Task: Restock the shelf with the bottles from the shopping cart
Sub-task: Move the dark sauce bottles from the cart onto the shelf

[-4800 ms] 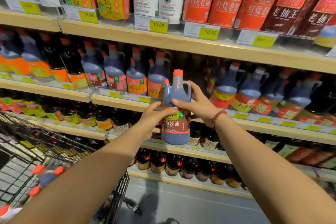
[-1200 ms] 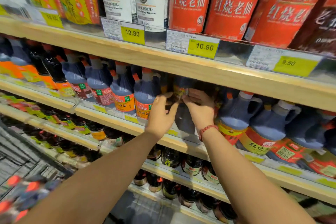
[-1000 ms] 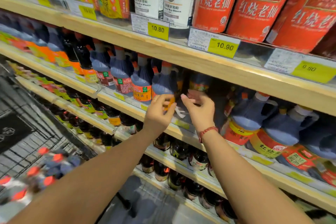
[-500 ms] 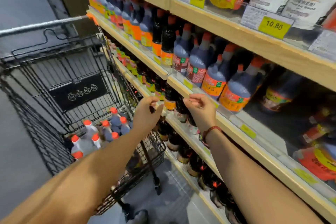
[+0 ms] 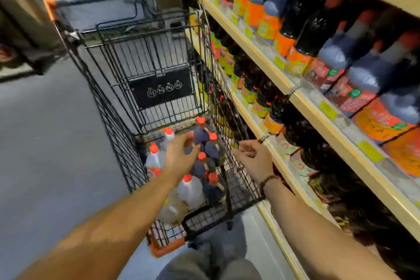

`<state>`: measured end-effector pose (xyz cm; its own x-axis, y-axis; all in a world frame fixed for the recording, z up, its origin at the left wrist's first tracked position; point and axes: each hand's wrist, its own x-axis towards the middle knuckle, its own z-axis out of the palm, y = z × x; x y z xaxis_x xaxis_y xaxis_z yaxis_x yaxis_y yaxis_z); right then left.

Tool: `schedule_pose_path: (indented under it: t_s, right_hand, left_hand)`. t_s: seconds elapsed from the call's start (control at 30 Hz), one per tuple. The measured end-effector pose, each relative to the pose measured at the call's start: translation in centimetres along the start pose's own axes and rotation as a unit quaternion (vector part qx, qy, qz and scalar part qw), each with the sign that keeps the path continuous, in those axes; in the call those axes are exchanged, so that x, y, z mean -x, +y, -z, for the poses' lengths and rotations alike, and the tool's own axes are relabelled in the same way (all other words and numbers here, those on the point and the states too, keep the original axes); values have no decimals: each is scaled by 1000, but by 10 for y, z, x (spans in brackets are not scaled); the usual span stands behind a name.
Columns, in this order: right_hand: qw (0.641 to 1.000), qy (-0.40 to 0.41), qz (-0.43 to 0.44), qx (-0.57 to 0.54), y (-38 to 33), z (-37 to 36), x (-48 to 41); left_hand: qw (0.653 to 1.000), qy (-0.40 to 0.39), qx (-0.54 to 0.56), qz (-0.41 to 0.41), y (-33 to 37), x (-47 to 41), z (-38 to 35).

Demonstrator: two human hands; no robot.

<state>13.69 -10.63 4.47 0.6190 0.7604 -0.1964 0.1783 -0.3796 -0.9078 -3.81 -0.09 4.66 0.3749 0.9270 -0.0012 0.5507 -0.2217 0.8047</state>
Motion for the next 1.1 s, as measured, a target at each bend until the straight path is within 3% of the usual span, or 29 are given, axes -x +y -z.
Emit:
schedule_pose_path:
  t_s: [0.43,0.67,1.1]
  right_hand:
    - [987,-98,-108,65,72,-51,10]
    - [981,-130,-106,98,88,-77,15]
    - [989,-115,-63,66,97,-96,11]
  left_hand:
    - [979,-176,-54,84,-65,31,-45]
    - [974,-180,-138,5,-76,29,-59]
    - [979,-155,-129,26,-112,30,-55]
